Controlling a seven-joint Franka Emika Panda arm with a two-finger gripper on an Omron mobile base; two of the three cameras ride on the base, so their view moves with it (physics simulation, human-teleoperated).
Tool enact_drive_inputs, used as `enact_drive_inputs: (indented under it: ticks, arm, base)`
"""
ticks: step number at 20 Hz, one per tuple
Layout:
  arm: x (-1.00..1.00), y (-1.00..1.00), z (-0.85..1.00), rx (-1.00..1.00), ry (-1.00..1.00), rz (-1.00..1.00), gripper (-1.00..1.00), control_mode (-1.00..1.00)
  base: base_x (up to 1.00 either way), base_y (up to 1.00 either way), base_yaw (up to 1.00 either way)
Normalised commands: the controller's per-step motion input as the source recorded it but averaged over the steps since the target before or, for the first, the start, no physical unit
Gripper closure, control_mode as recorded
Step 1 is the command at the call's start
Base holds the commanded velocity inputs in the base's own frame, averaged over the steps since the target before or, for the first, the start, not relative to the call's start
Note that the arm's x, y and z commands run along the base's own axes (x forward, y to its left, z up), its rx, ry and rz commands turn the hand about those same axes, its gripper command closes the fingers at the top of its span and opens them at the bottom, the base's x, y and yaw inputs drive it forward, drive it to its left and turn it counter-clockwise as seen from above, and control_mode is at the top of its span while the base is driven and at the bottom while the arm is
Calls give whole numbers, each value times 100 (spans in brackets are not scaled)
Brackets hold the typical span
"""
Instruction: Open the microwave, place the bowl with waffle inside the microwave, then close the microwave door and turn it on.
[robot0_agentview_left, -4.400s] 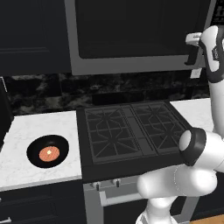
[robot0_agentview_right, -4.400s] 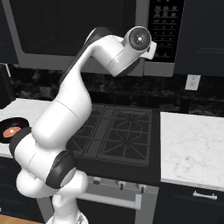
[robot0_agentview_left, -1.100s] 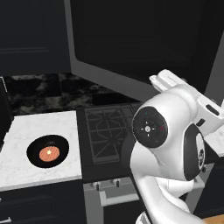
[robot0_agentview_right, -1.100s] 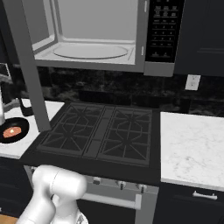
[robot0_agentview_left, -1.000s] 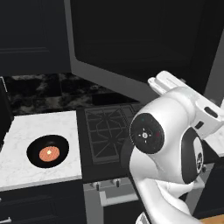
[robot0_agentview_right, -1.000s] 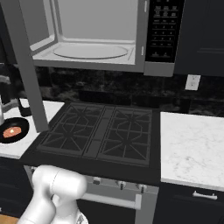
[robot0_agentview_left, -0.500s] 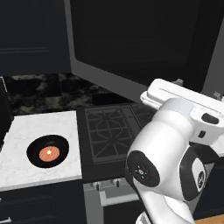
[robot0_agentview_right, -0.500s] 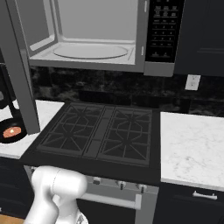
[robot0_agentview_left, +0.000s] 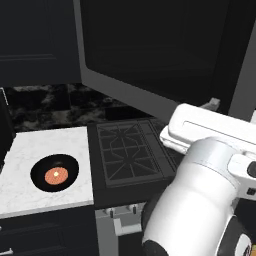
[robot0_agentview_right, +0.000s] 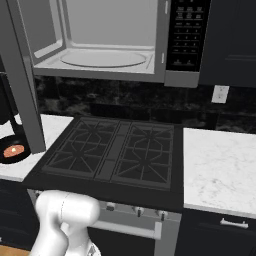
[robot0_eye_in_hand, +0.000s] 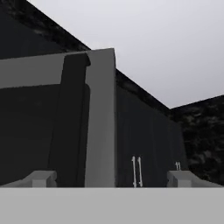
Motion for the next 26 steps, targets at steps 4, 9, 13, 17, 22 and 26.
enact_drive_inputs:
  ticks: [4, 9, 13, 17, 22, 26]
  arm:
    - [-24, -46, -1, -19, 11, 10, -100, -100]
    - [16, -76, -11, -4, 6, 24, -100, -100]
    - [0, -83, -24, 0, 5, 35, -100, -100]
    - [0, -64, -47, 0, 17, 68, -100, -100]
    - [0, -17, -56, -1, 33, 82, -100, -100]
    - [0, -4, -54, -3, 37, 84, -100, -100]
  base:
    - [0, 0, 0]
    - [0, 0, 0]
    - [0, 0, 0]
    - [0, 0, 0]
    - [0, 0, 0]
    - [0, 0, 0]
